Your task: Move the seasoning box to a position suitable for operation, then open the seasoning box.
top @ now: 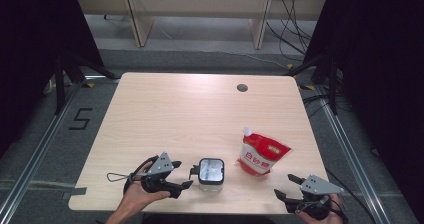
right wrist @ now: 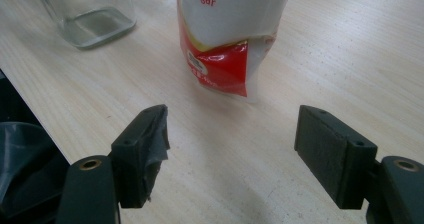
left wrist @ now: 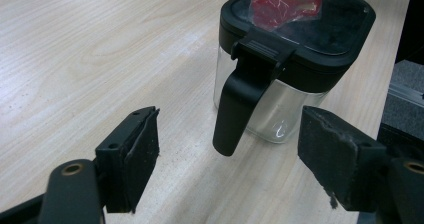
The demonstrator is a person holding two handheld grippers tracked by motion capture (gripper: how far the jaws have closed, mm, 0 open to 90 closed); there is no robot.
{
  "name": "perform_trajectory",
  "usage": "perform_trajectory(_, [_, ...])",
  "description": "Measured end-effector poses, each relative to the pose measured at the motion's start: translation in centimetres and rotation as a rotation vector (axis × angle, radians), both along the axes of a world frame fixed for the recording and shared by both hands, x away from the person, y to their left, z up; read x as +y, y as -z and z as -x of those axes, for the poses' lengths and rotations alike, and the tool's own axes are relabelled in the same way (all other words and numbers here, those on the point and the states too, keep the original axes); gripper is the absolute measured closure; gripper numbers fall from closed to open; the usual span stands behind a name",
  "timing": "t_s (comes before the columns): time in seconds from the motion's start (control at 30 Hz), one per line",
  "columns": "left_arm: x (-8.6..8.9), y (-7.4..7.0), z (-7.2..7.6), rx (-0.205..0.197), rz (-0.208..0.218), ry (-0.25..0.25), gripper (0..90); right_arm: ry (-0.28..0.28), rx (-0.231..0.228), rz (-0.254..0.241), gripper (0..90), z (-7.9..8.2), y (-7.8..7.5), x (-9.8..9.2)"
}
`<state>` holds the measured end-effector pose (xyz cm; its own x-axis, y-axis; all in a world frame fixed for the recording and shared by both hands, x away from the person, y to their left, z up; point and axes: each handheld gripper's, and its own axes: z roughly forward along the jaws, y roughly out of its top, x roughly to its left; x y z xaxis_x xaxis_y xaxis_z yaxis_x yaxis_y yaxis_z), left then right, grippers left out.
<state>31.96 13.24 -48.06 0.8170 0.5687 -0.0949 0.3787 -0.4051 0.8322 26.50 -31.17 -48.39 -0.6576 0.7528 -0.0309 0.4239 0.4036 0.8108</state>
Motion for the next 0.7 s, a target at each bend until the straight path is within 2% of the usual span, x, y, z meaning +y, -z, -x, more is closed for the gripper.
perform_trajectory(0.1, [0.2, -0.2, -0.1, 0.007, 0.005, -0.012, 23.3, -0.002, -0.002, -0.002, 30.4, 0.0, 0.0, 0.1])
perform_trajectory(0.13, [0.2, -0.3, -0.1, 0.013, 0.029, -0.029, 23.3, -0.007, -0.005, 0.000, 30.4, 0.1, 0.0, 0.1])
perform_trajectory(0.27, [0.5, -0.8, -0.2, 0.010, 0.014, -0.040, 23.6, -0.007, 0.005, -0.009, 30.4, 0.1, 0.0, 0.2])
perform_trajectory(0.3, [0.4, -0.8, -0.2, 0.010, 0.045, -0.049, 24.3, -0.007, 0.022, -0.013, 30.4, 0.2, 0.0, 0.3])
perform_trajectory(0.33, [0.5, -0.9, -0.2, 0.006, 0.040, -0.051, 24.9, -0.025, -0.007, 0.005, 30.4, 0.0, 0.0, 0.2])
perform_trajectory(0.37, [0.6, -1.2, -0.2, 0.000, 0.028, -0.051, 25.5, -0.023, -0.007, 0.002, 30.5, 0.1, 0.0, 0.3])
perform_trajectory(0.43, [0.6, -1.4, -0.1, 0.010, 0.049, -0.059, 27.5, -0.033, -0.014, 0.007, 30.6, 0.0, 0.0, 0.4])
perform_trajectory(0.5, [0.7, -1.7, -0.1, 0.000, 0.048, -0.041, 31.1, -0.061, -0.018, 0.003, 31.5, 0.0, 0.0, 0.8])
perform_trajectory(0.53, [0.7, -1.9, 0.0, 0.004, 0.057, -0.046, 33.2, -0.045, 0.002, -0.008, 32.0, 0.2, 0.0, 1.0])
perform_trajectory(0.57, [0.7, -2.1, 0.0, -0.004, 0.064, -0.036, 35.6, -0.052, 0.004, -0.011, 32.9, 0.3, -0.1, 1.1])
perform_trajectory(0.63, [0.7, -2.3, 0.0, -0.010, 0.053, -0.030, 37.5, -0.065, -0.013, -0.003, 33.2, 0.2, -0.1, 1.1])
perform_trajectory(0.7, [0.6, -2.6, 0.1, -0.023, 0.061, -0.007, 45.1, -0.085, -0.013, -0.011, 34.1, 0.1, -0.2, 1.5])
